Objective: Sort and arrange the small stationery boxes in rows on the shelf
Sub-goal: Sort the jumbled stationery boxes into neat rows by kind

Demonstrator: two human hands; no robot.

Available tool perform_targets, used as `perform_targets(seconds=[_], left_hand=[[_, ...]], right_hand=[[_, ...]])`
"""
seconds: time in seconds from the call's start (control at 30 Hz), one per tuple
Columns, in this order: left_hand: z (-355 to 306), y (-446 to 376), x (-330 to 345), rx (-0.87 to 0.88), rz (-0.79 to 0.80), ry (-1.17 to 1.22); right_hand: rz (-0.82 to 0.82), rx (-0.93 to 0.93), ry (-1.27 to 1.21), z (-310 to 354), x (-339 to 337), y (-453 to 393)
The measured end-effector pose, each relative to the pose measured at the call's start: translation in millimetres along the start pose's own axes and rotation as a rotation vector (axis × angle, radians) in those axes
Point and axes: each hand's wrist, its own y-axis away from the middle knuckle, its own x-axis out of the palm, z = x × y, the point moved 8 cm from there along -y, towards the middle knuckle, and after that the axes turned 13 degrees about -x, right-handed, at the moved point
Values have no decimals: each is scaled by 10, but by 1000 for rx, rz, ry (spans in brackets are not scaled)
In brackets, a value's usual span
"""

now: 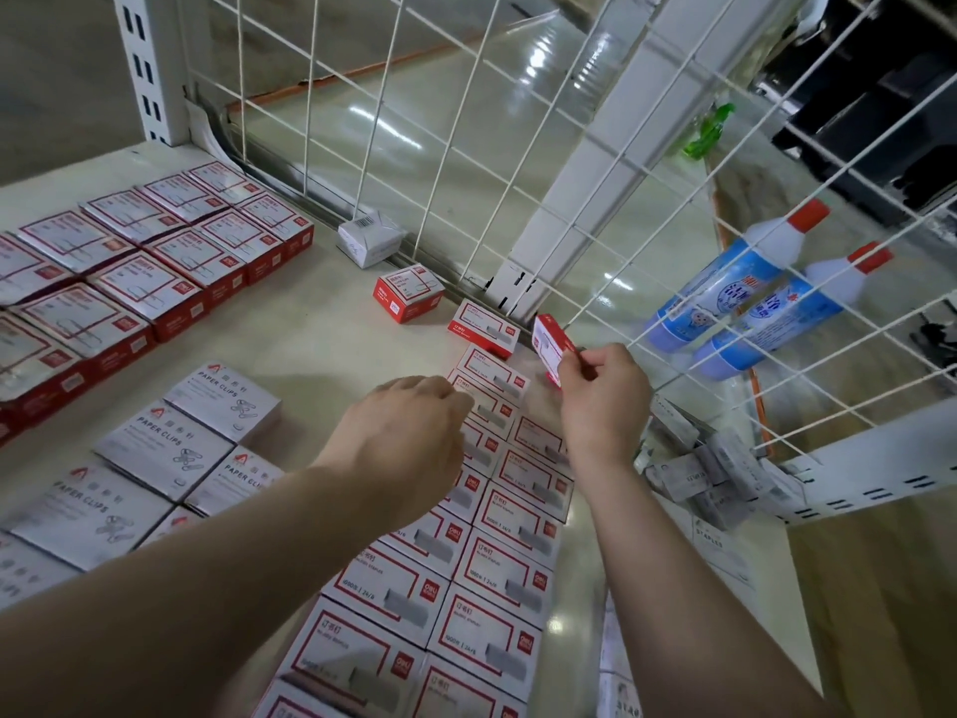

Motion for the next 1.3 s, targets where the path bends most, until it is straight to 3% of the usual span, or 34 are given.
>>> perform_targets(seconds=[0.3, 0.63, 0.97, 1.1, 1.3], left_hand=[[-59, 278, -56, -74, 0, 194], [283, 444, 29, -237, 26, 483], [307, 485, -22, -257, 84, 622], [299, 509, -87, -253, 70, 595], [197, 519, -48, -216, 130, 325]], right_hand=[[-21, -56, -170, -7, -360, 273], [298, -135, -359, 219, -408, 822], [328, -21, -519, 328, -404, 1020], [406, -8, -459, 304, -340, 1029], [562, -133, -289, 455, -250, 944]])
